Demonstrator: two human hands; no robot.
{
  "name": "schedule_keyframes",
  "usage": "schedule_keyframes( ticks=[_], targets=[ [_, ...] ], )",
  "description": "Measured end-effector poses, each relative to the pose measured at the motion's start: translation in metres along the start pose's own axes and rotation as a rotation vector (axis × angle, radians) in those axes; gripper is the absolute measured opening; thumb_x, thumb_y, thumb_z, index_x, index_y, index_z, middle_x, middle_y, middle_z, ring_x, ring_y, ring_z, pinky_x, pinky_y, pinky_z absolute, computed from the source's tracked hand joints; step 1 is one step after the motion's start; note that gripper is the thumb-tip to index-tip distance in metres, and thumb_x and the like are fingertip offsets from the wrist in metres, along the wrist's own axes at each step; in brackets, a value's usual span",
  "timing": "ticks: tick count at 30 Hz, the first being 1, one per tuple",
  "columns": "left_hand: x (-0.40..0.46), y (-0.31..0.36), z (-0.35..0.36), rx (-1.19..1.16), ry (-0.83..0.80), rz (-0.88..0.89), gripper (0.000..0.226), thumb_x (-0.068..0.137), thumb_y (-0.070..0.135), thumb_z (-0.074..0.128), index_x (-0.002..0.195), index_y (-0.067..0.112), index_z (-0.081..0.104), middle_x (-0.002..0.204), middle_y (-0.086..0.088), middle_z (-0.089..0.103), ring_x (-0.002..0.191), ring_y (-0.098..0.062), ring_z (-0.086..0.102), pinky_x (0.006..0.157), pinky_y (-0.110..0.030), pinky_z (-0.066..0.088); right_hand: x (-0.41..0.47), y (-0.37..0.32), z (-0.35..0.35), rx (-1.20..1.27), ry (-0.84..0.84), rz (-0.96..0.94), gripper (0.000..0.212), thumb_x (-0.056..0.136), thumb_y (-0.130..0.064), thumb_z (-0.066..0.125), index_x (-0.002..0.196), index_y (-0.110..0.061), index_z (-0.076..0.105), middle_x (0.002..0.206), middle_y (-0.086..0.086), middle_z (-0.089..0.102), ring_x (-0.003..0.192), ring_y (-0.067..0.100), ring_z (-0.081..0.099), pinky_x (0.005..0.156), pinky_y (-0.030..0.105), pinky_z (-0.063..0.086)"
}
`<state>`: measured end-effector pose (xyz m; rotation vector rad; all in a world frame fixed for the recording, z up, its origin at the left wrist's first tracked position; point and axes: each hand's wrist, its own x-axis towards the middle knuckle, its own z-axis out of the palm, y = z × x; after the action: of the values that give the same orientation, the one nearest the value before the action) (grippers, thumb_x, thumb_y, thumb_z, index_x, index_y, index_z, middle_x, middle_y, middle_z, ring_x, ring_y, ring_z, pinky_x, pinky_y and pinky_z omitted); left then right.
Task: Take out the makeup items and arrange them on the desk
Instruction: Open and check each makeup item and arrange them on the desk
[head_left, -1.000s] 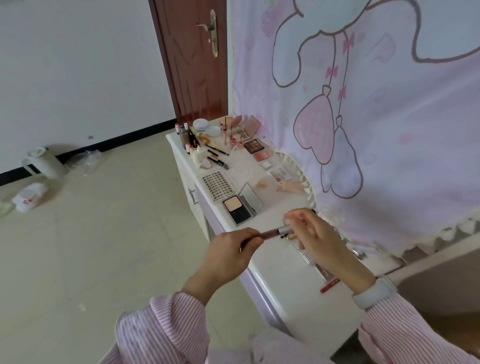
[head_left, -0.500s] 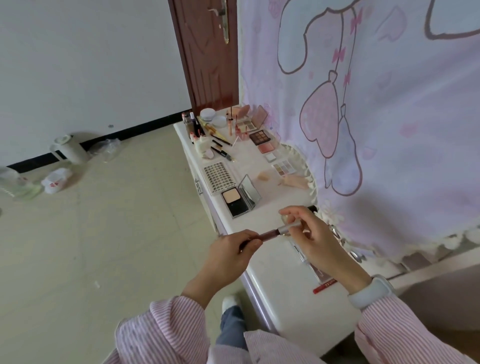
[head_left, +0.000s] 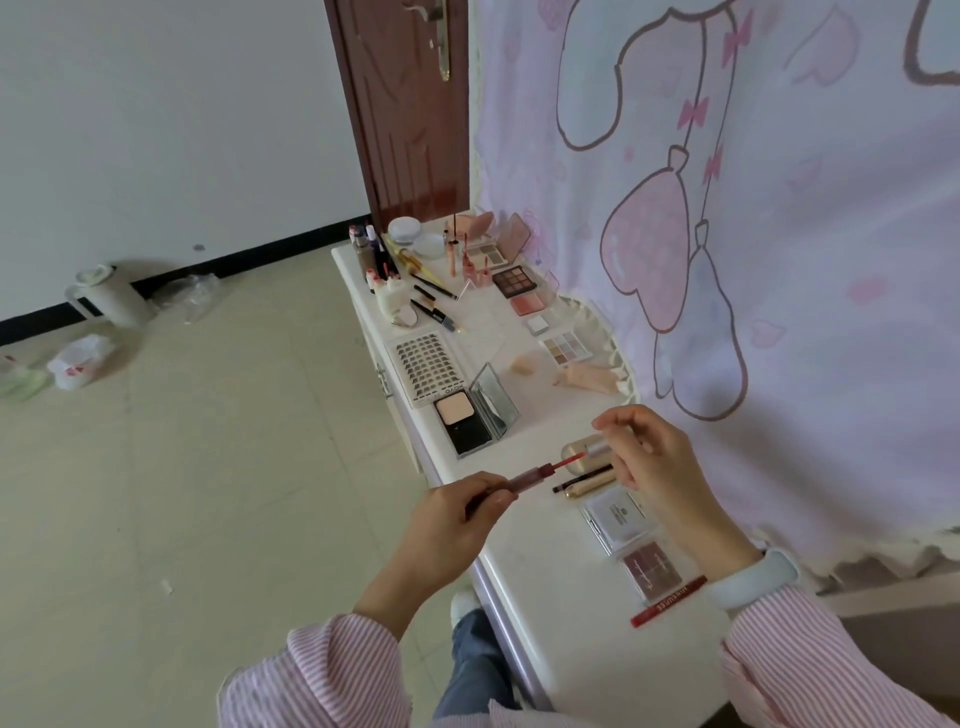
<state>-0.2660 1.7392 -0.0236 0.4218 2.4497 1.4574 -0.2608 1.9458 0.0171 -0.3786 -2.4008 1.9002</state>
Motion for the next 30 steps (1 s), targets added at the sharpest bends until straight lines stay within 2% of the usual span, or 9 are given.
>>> schedule_keyframes(
  ticks=[4,8,12,14,18,20,22,26,30],
  targets=[
    [0.011,-0.006,0.0,-0.074,-0.025,-0.02,0.016,0.093,0.02,0.05,0.091,0.029,0.063,0.059,0.014,0.049,0.05,0.0,0.042,0.051,-0.012,0.033,0.014,-0.002,0.002,0.068,0.054,0.022,0.01,0.087,-0.015,0.056,0.079,-0.017,0.06,0.048,-0.01,0.052,0.047,0.013,0.032,0.047,0.026,0.028],
    [0.023,-0.007,0.001,-0.297,-0.01,-0.067,0.021,0.096,0.012,0.042,0.1,0.022,0.06,0.075,0.008,0.057,0.064,0.0,0.049,0.065,-0.015,0.041,0.024,0.003,0.005,0.186,0.009,0.052,0.017,0.091,-0.031,0.05,0.101,-0.019,0.058,0.068,-0.006,0.054,0.045,0.008,0.04,0.041,0.019,0.031],
    [0.036,-0.004,0.004,-0.474,0.019,-0.059,0.023,0.097,0.007,0.039,0.101,0.014,0.06,0.083,0.002,0.063,0.078,-0.007,0.058,0.077,-0.02,0.048,0.018,0.024,0.028,0.006,-0.065,0.106,0.019,0.089,-0.018,0.056,0.106,-0.024,0.064,0.07,-0.011,0.054,0.058,0.004,0.047,0.055,0.017,0.045],
    [0.043,-0.003,0.007,-0.417,-0.018,-0.031,0.023,0.096,0.008,0.041,0.097,0.019,0.061,0.083,0.003,0.062,0.08,-0.006,0.056,0.078,-0.018,0.046,0.017,0.027,0.039,-0.055,-0.106,0.079,0.016,0.086,-0.018,0.061,0.095,-0.029,0.066,0.083,-0.008,0.057,0.069,0.004,0.051,0.067,0.024,0.048],
    [0.059,-0.001,0.014,-0.319,-0.073,-0.009,0.026,0.096,0.011,0.043,0.088,0.03,0.059,0.085,0.008,0.061,0.088,-0.004,0.056,0.082,-0.018,0.042,0.029,0.019,0.045,-0.042,-0.106,0.019,0.01,0.085,-0.016,0.062,0.083,-0.024,0.068,0.083,0.0,0.062,0.072,0.011,0.055,0.061,0.026,0.043],
    [0.068,0.0,0.018,-0.29,-0.036,0.012,0.027,0.096,0.012,0.044,0.09,0.033,0.059,0.086,0.014,0.062,0.086,0.008,0.054,0.076,-0.006,0.04,0.036,0.02,0.045,-0.028,-0.08,0.013,0.009,0.086,-0.016,0.061,0.083,-0.019,0.069,0.073,-0.005,0.064,0.069,0.009,0.057,0.06,0.029,0.046],
    [0.078,-0.003,0.022,-0.241,0.075,0.004,0.023,0.095,0.016,0.047,0.098,0.035,0.059,0.095,0.018,0.06,0.093,0.01,0.052,0.079,-0.004,0.038,0.046,0.024,0.044,0.004,-0.024,-0.001,0.012,0.087,-0.014,0.059,0.084,-0.021,0.068,0.063,-0.009,0.062,0.06,0.004,0.052,0.057,0.017,0.045],
    [0.09,-0.04,0.029,0.001,0.371,-0.239,0.036,0.092,0.024,0.053,0.127,0.017,0.049,0.125,0.0,0.05,0.117,-0.015,0.044,0.1,-0.027,0.036,0.078,0.045,0.034,-0.037,0.176,-0.019,0.011,0.09,-0.016,0.055,0.085,-0.023,0.062,0.069,0.003,0.058,0.063,0.016,0.05,0.057,0.014,0.043],
    [0.085,-0.089,0.04,0.196,0.339,-0.421,0.073,0.087,0.037,0.058,0.144,0.014,0.02,0.15,-0.005,0.021,0.136,-0.021,0.017,0.109,-0.039,0.021,0.116,0.072,0.033,-0.197,0.272,-0.067,0.024,0.093,-0.013,0.051,0.077,-0.031,0.052,0.075,-0.01,0.06,0.072,0.017,0.06,0.058,0.013,0.047]
  ],
)
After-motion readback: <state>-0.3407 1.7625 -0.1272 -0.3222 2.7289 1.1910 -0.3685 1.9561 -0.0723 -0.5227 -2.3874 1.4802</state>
